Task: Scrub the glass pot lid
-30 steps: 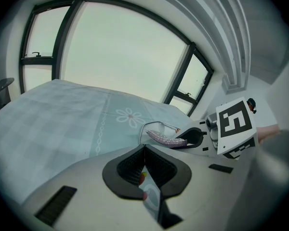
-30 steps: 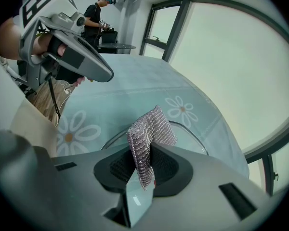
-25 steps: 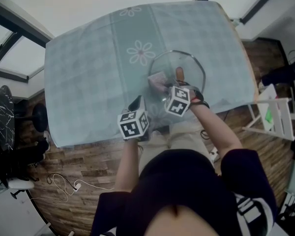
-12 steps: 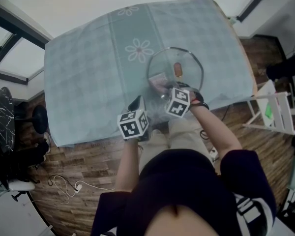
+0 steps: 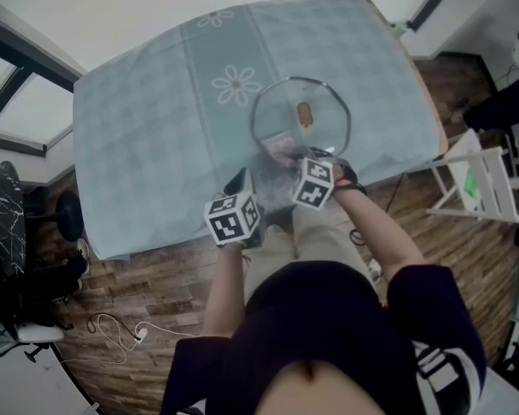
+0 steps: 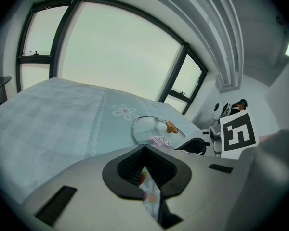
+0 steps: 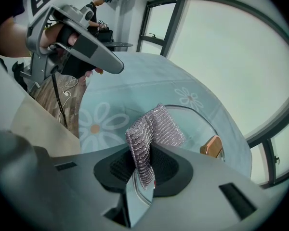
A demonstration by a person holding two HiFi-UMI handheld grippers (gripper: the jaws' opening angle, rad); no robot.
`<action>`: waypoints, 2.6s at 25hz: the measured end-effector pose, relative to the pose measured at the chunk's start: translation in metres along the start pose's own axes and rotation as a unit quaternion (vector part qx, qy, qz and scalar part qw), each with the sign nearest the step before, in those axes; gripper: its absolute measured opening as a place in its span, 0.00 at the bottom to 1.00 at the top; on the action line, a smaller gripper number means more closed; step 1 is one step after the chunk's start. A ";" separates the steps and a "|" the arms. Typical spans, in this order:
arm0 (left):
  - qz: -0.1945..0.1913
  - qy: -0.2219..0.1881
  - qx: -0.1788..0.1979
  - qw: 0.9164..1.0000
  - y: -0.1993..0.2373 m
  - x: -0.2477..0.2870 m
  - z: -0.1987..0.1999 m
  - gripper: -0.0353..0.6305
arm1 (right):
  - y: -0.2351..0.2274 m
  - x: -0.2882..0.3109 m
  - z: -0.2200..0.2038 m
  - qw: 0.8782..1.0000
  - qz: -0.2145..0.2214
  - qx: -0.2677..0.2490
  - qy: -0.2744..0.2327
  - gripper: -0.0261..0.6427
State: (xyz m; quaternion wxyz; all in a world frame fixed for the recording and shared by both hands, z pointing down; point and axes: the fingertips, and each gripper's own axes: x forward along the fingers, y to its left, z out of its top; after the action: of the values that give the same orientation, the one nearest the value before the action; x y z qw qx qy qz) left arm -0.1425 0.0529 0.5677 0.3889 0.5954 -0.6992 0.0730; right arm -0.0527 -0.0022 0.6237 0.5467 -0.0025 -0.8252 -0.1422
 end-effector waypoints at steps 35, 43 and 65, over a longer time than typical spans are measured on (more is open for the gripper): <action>-0.034 0.014 0.034 0.999 -0.044 -0.002 -0.020 0.05 | 0.051 -0.030 -0.055 0.997 0.007 0.079 0.008 0.16; -0.044 0.016 0.038 0.998 -0.058 0.004 -0.015 0.05 | 0.032 -0.058 -0.056 0.991 -0.033 0.128 -0.027 0.16; -0.046 0.019 0.059 0.997 -0.111 0.068 0.020 0.06 | -0.046 -0.124 -0.099 0.950 -0.112 0.267 -0.120 0.16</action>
State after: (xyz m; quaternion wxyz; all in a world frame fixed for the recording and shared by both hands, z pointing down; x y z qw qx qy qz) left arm -0.0522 -0.0424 0.5571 0.3694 0.6476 -0.6578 0.1072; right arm 0.0795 -0.0511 0.5366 0.4052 0.2193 -0.8872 0.0240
